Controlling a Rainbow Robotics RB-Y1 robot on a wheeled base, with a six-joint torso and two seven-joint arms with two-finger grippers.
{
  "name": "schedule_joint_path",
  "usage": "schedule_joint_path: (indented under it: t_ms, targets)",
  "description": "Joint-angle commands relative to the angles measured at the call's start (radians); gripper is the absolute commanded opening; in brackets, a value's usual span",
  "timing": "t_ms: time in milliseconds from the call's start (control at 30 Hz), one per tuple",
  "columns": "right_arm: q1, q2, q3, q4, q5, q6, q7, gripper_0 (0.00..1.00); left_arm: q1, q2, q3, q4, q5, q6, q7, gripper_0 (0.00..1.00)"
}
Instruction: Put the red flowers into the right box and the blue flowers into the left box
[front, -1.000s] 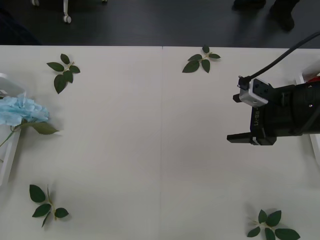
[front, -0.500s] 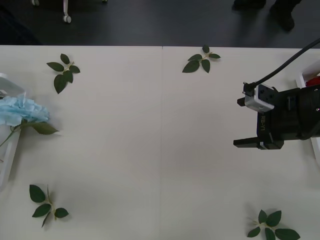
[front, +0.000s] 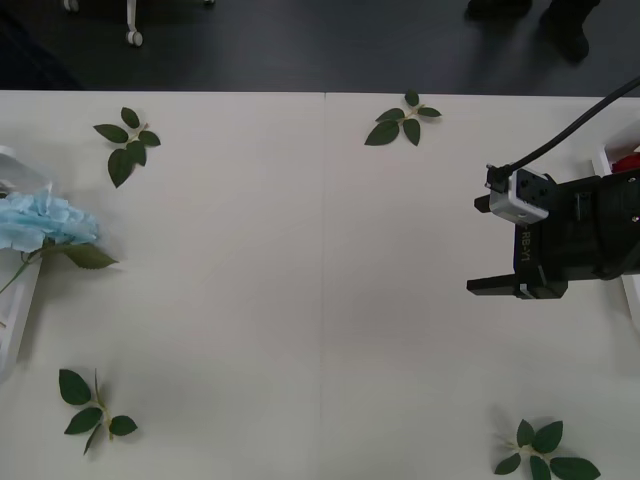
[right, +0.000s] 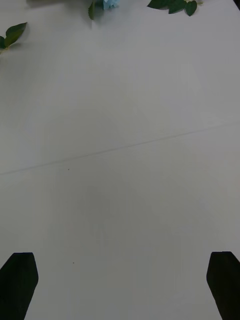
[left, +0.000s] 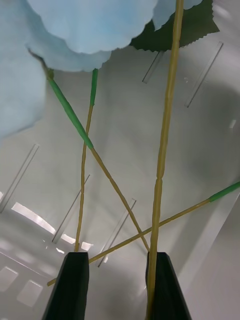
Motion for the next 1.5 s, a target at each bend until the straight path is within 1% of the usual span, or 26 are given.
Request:
schedule_joint_path:
  t_ms: [33, 200, 433, 533, 700, 800, 933, 1000, 1133, 1367, 1500]
  targets:
    - [0.009, -0.023, -0.005, -0.013, -0.006, -0.003, 0.026, 1.00, 0.013, 0.034, 0.023, -0.007, 0.055, 0.004, 0.029, 1.00]
    - [0.009, -0.023, -0.005, -0.013, -0.006, -0.003, 0.026, 1.00, 0.042, 0.040, 0.048, -0.021, 0.139, 0.004, 0.016, 1.00]
    - [0.009, -0.023, -0.005, -0.013, -0.006, -0.003, 0.026, 1.00, 0.137, 0.072, 0.077, -0.133, 0.266, 0.041, 0.008, 1.00]
    - [0.009, -0.023, -0.005, -0.013, -0.006, -0.003, 0.026, 1.00, 0.179, 0.072, 0.112, -0.205, 0.325, 0.068, -0.001, 1.00]
    - [0.009, -0.023, -0.005, -0.013, -0.006, -0.003, 0.026, 1.00, 0.237, 0.072, 0.148, -0.365, 0.426, 0.113, -0.020, 1.00]
    - [0.009, -0.023, -0.005, -0.013, -0.006, -0.003, 0.026, 1.00, 0.249, 0.072, 0.152, -0.452, 0.473, 0.125, -0.030, 1.00]
    - [0.009, -0.023, -0.005, -0.013, -0.006, -0.003, 0.026, 1.00, 0.251, 0.070, 0.140, -0.535, 0.527, 0.125, -0.047, 1.00]
    - [0.009, -0.023, -0.005, -0.013, -0.006, -0.003, 0.026, 1.00, 0.248, 0.070, 0.118, -0.582, 0.550, 0.125, -0.099, 1.00]
    - [0.009, -0.023, -0.005, -0.013, -0.006, -0.003, 0.026, 1.00, 0.226, 0.070, 0.074, -0.633, 0.576, 0.143, -0.208, 1.00]
    - [0.009, -0.023, -0.005, -0.013, -0.006, -0.003, 0.026, 1.00, 0.082, 0.070, 0.033, -0.639, 0.668, 0.294, -0.438, 1.00]
    - [0.009, -0.023, -0.005, -0.013, -0.006, -0.003, 0.026, 1.00, 0.001, 0.072, -0.007, -0.612, 0.696, 0.375, -0.567, 1.00]
